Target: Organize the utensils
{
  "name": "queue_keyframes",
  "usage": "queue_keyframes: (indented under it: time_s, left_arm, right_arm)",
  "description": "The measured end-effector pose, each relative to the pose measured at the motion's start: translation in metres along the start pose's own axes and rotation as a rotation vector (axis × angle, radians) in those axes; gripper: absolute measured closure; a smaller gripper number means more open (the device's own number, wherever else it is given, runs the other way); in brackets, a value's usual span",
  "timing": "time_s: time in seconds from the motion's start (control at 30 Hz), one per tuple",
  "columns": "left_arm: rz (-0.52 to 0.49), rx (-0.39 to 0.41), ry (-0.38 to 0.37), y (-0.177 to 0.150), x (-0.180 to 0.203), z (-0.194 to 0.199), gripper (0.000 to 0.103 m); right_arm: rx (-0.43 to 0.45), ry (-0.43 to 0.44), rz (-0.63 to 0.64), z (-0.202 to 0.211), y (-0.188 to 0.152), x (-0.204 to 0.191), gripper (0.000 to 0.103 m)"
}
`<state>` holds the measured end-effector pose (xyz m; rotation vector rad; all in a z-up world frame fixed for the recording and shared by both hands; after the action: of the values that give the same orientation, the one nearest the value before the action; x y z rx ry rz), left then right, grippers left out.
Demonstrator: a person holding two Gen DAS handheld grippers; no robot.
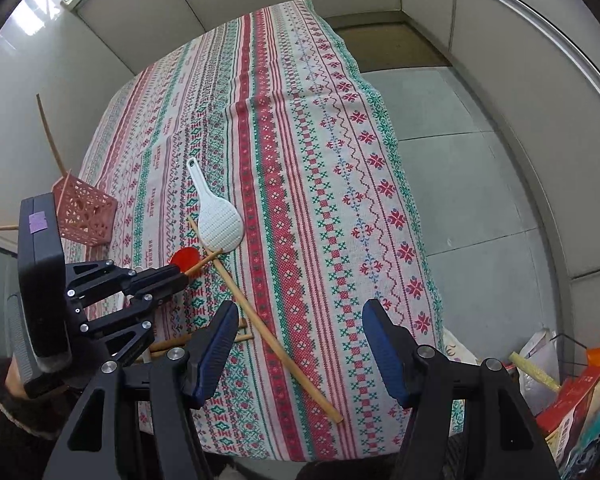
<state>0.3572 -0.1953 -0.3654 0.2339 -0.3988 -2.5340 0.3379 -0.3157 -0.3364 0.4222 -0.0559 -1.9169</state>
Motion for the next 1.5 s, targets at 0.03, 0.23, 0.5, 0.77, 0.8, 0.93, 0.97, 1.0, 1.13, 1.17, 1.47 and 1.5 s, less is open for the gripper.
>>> queue_keyframes:
  time_s: [0.03, 0.23, 0.5, 0.77, 0.8, 0.93, 0.97, 1.0, 1.13, 1.17, 1.47, 1.5]
  left_arm:
    - [0.003, 0.003, 0.002, 0.0, -0.001, 0.001, 0.096]
    - [0.057, 0.044, 0.021, 0.0, -0.011, 0.025, 0.097]
    - [0.215, 0.139, 0.014, -0.01, -0.035, 0.077, 0.103]
    - [0.193, 0.147, -0.016, -0.021, -0.037, 0.08, 0.102]
    - [0.184, 0.139, -0.029, -0.021, -0.036, 0.077, 0.102]
    - [0.17, 0.114, -0.047, -0.017, -0.038, 0.066, 0.101]
    - [0.168, 0.107, -0.051, -0.016, -0.038, 0.063, 0.101]
    - [0.167, 0.098, -0.056, -0.015, -0.038, 0.06, 0.101]
    - [0.139, 0.068, -0.081, -0.014, -0.032, 0.049, 0.091]
    - [0.127, 0.064, -0.086, -0.013, -0.03, 0.047, 0.083]
    - [0.057, 0.005, -0.089, 0.003, -0.012, 0.016, 0.067]
    - [0.057, -0.005, -0.082, 0.004, -0.011, 0.011, 0.067]
  right_arm:
    - [-0.001, -0.001, 0.001, -0.001, 0.0, 0.0, 0.037]
    - [-0.009, -0.01, 0.016, -0.007, -0.002, -0.006, 0.037]
    - [-0.04, -0.024, 0.095, -0.029, -0.007, -0.033, 0.039]
    - [-0.119, -0.047, 0.141, -0.065, -0.008, -0.054, 0.062]
    - [-0.123, -0.038, 0.136, -0.067, -0.007, -0.056, 0.062]
    - [-0.132, -0.018, 0.137, -0.077, -0.003, -0.062, 0.068]
    - [-0.139, -0.016, 0.143, -0.082, -0.002, -0.065, 0.073]
    - [-0.151, -0.027, 0.153, -0.087, -0.003, -0.065, 0.078]
    - [-0.139, -0.042, 0.213, -0.09, -0.004, -0.068, 0.094]
    - [-0.135, -0.039, 0.207, -0.089, -0.004, -0.066, 0.096]
    - [-0.158, -0.088, 0.152, -0.069, -0.001, -0.018, 0.099]
    - [-0.165, -0.095, 0.153, -0.067, -0.003, -0.015, 0.099]
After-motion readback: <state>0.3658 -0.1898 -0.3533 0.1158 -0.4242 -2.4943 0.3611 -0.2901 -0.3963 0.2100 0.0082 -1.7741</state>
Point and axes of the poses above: each gripper's, at about its wrist camera, not at the fingertips, and z roughly against the way its jaws point, x to its right, y to its top, the point moved 7 cm from there along -z, roughly the way its jaws point, and after that the axes turned 12 degrees about -z, right-handed, at the moved point
